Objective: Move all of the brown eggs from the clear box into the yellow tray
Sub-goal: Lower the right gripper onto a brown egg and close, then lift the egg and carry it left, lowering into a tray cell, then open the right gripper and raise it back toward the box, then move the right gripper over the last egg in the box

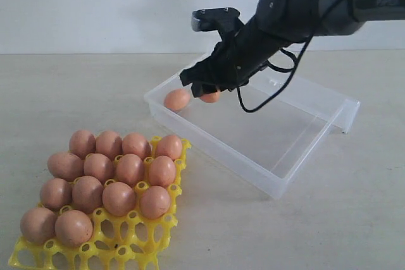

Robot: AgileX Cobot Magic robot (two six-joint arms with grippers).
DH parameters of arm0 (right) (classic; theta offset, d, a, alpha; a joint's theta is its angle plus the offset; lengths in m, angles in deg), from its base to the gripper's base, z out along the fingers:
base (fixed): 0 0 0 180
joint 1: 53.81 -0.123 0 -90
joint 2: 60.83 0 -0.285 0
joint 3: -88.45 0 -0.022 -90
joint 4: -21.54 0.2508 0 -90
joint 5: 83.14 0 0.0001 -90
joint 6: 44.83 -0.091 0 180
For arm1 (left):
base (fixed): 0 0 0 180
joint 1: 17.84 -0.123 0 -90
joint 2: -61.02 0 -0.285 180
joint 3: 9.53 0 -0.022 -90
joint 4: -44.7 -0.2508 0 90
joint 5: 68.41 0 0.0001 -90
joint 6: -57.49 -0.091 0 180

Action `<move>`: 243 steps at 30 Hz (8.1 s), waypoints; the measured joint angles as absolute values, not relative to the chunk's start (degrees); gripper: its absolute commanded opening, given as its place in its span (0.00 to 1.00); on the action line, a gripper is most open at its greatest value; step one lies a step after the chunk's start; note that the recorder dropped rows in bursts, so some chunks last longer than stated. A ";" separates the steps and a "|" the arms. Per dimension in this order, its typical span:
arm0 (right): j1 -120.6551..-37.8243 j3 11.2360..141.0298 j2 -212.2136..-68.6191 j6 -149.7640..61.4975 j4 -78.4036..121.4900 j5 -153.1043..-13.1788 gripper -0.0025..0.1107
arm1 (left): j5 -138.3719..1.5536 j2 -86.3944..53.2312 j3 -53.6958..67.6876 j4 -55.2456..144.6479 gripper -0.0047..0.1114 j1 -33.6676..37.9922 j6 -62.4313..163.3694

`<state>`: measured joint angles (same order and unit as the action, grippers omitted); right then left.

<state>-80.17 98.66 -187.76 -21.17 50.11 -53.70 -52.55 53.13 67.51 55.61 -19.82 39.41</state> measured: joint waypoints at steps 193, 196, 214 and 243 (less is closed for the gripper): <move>-72.76 100.30 -194.95 14.44 44.68 -20.37 0.02 | -52.55 53.13 67.51 55.61 0.00 -19.82 39.41; -72.76 100.02 -194.65 3.76 41.95 -14.09 0.02 | -52.55 53.13 67.51 55.61 0.00 -19.82 39.41; -72.76 84.79 -183.54 -6.12 36.00 -15.49 0.02 | -52.55 53.13 67.51 55.61 0.00 -19.82 39.41; -79.54 85.84 -181.74 60.90 75.49 -55.01 0.58 | -52.55 53.13 67.51 55.61 0.00 -19.82 39.41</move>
<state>-79.54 85.84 -181.74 60.90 75.49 -55.01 -52.55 53.13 67.51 55.61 -19.82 39.41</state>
